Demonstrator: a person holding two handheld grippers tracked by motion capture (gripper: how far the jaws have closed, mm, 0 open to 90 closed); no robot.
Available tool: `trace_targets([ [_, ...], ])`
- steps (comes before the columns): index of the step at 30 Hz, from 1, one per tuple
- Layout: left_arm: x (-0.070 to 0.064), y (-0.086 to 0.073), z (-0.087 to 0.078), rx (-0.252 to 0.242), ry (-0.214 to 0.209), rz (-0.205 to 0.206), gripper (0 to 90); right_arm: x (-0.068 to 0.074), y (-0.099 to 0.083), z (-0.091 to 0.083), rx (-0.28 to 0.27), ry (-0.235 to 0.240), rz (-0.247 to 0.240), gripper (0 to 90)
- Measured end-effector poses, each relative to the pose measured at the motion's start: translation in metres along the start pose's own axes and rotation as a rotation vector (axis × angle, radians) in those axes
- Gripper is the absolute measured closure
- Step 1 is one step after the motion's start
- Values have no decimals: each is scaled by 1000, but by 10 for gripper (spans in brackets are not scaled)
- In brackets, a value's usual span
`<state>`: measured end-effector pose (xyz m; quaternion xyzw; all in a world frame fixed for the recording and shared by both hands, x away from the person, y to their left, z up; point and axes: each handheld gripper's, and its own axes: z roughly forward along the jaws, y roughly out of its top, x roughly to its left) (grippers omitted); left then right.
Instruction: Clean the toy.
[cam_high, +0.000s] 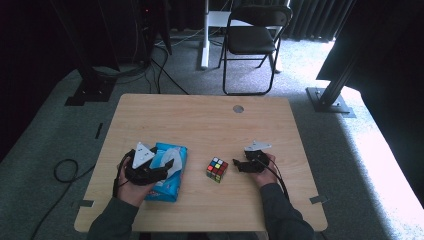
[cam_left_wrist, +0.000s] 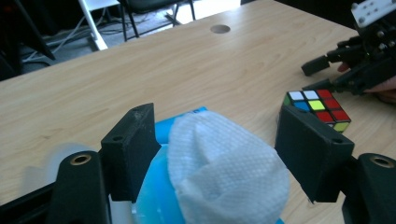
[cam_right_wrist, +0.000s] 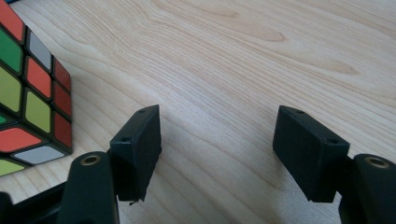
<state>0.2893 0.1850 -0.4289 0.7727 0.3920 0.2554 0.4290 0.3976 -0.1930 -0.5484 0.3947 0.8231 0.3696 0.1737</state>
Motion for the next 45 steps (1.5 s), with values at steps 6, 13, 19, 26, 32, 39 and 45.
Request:
trace_targets([
  [6,-10,-8,12,48,-21,8,265,0,0,0,0,0,0,322],
  [13,-14,-18,24,97,-39,1,252,0,0,0,0,1,-1,319],
  [19,-15,-24,31,129,-4,0,195,0,0,0,-1,4,-3,318],
  [26,-11,-29,37,153,-8,-27,240,0,0,0,0,4,-1,318],
  [32,-4,-29,35,152,10,-67,398,0,0,0,1,4,-1,318],
  [39,3,-29,32,139,32,-110,572,0,0,0,0,4,-1,317],
  [45,5,-30,32,155,53,-119,667,0,0,0,1,4,-1,316],
])
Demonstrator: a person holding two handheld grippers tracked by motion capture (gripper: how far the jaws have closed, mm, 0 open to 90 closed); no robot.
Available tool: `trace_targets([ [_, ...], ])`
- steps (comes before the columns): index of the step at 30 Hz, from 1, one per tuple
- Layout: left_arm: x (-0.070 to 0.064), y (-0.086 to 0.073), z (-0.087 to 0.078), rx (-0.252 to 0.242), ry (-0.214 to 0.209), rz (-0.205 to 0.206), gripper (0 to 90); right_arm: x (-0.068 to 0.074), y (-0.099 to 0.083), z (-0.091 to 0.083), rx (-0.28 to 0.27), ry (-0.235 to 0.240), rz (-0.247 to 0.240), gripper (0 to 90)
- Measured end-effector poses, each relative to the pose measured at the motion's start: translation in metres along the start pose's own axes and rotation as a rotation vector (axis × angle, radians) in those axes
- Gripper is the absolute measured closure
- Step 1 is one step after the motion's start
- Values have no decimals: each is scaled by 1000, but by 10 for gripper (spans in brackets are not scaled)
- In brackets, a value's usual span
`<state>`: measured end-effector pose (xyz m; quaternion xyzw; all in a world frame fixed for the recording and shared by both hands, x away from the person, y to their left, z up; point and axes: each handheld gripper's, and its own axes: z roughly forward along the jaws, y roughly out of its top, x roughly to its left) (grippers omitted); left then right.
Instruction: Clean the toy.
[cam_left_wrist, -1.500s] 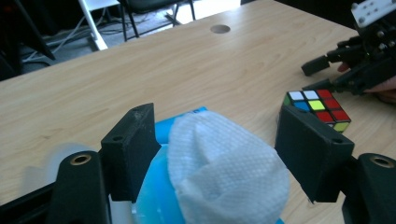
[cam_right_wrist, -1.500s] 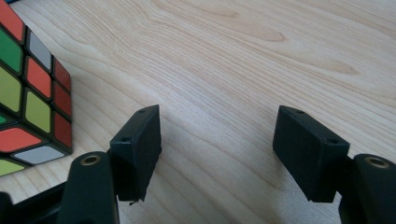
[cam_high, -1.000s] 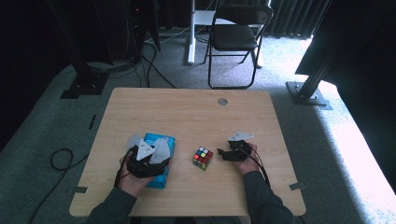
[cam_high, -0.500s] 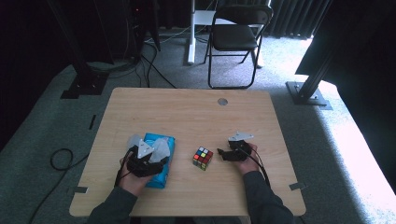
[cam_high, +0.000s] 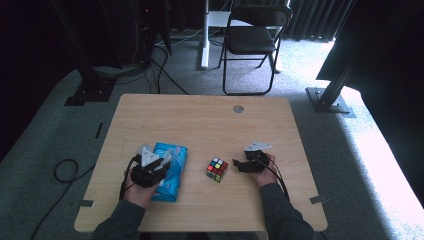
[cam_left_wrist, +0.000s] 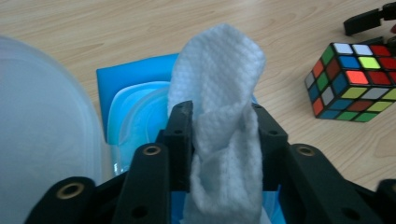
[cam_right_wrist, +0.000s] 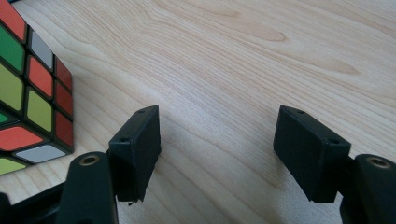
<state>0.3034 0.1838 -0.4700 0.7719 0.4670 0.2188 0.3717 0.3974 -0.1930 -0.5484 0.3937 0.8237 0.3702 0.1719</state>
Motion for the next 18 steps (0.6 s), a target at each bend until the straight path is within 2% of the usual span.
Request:
trace_targets([
  [12,2,-1,2,21,31,5,833,0,0,0,0,0,-1,317],
  [18,2,-1,2,27,41,9,861,0,0,0,0,0,-1,316],
])
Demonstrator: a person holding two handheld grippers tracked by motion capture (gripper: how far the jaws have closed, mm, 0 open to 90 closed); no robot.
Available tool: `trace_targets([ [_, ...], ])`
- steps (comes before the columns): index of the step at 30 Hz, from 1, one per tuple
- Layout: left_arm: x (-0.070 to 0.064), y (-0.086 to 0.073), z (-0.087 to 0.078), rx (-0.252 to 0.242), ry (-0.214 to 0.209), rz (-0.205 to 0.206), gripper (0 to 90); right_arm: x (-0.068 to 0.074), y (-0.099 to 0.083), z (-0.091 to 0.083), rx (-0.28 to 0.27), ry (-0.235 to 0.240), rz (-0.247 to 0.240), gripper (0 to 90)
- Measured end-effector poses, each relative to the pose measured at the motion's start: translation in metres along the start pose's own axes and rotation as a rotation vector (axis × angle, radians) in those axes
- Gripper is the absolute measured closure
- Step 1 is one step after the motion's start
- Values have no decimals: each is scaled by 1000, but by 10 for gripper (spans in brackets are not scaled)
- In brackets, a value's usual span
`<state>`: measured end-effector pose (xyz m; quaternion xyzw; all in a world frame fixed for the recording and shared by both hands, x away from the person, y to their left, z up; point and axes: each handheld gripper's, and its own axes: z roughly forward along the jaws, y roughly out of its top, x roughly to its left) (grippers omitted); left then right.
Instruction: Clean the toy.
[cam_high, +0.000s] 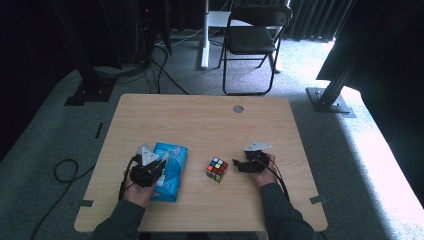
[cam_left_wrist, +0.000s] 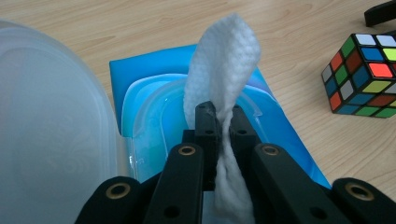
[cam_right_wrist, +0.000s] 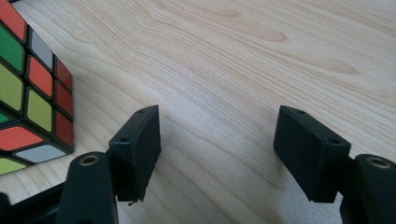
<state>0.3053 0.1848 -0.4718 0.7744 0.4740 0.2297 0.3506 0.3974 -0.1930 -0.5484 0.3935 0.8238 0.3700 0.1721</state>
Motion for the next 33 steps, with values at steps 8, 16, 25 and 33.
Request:
trace_targets([
  [8,0,0,0,0,2,3,861,0,0,0,0,0,0,316],
  [16,-8,0,0,-6,-25,22,815,0,0,0,0,0,0,316],
  [25,-29,-2,1,-4,-9,93,465,0,0,0,-1,1,0,316],
  [33,-30,-9,-3,26,30,102,517,0,0,0,-1,2,0,316],
])
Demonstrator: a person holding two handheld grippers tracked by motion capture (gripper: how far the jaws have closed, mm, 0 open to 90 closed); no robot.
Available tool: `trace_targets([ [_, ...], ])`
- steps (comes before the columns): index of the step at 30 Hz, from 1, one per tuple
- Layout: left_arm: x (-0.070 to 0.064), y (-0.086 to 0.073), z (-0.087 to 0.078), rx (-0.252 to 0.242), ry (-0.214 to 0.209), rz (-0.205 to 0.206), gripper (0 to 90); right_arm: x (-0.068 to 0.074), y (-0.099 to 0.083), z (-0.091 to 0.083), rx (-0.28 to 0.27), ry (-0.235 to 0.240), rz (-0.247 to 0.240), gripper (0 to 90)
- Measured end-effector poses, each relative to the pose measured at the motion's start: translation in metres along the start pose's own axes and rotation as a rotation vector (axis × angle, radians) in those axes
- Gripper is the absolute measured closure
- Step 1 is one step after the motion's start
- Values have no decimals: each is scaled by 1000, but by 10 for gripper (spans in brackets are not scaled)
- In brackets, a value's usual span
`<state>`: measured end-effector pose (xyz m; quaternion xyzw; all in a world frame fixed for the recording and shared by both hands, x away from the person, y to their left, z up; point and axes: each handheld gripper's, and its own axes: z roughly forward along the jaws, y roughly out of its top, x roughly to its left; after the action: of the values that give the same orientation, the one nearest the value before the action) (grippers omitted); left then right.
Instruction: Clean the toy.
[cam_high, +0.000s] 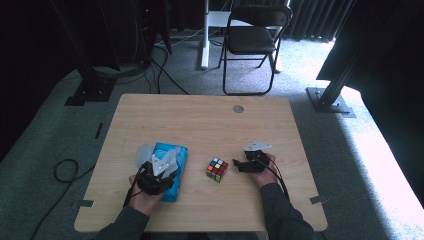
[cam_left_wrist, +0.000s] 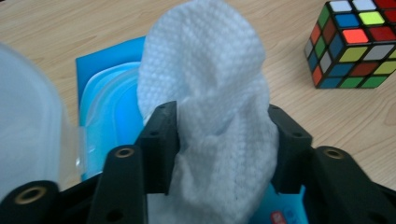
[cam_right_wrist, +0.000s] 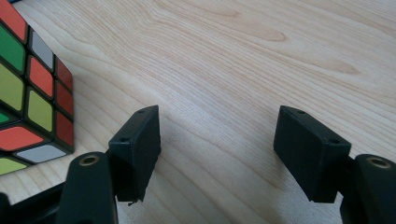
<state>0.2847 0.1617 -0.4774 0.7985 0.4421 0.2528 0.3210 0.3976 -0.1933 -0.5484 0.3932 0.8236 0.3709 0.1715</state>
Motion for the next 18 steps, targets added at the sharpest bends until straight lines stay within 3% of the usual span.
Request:
trace_targets([
  [18,5,-4,0,-7,-3,30,550,0,0,0,1,0,-2,316],
])
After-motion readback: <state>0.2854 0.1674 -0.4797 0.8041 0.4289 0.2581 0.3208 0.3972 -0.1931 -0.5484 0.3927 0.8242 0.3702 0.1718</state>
